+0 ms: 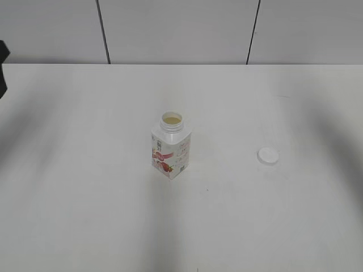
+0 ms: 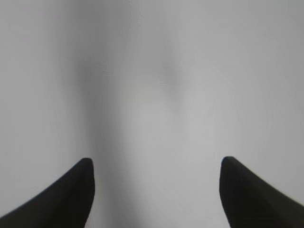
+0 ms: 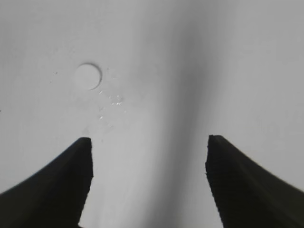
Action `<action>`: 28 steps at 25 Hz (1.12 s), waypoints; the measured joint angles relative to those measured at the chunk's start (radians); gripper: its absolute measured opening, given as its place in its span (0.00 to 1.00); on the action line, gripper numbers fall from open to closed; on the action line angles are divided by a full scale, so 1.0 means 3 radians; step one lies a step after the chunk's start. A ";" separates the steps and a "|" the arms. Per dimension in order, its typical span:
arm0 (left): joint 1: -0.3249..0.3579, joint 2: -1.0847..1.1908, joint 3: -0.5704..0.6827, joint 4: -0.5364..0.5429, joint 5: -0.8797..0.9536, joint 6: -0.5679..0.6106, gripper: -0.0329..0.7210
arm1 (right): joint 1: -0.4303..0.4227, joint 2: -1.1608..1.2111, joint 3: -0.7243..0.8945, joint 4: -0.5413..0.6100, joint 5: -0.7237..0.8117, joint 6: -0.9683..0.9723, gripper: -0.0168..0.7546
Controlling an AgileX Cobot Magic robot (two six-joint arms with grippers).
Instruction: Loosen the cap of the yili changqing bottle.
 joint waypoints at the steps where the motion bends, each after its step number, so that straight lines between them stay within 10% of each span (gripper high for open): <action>1: 0.0000 -0.0150 0.0152 -0.0038 -0.0041 -0.0008 0.70 | 0.0000 -0.0142 0.0117 0.0025 0.0000 0.0000 0.78; 18: 0.0000 -0.2652 0.2173 -0.0309 -0.0511 -0.0073 0.70 | 0.0000 -0.1989 0.1980 0.0092 -0.0182 0.0000 0.78; 28: 0.0000 -0.3485 0.2643 -0.0325 -0.0528 -0.0073 0.70 | 0.0000 -0.2705 0.2697 0.0096 -0.0404 0.0000 0.78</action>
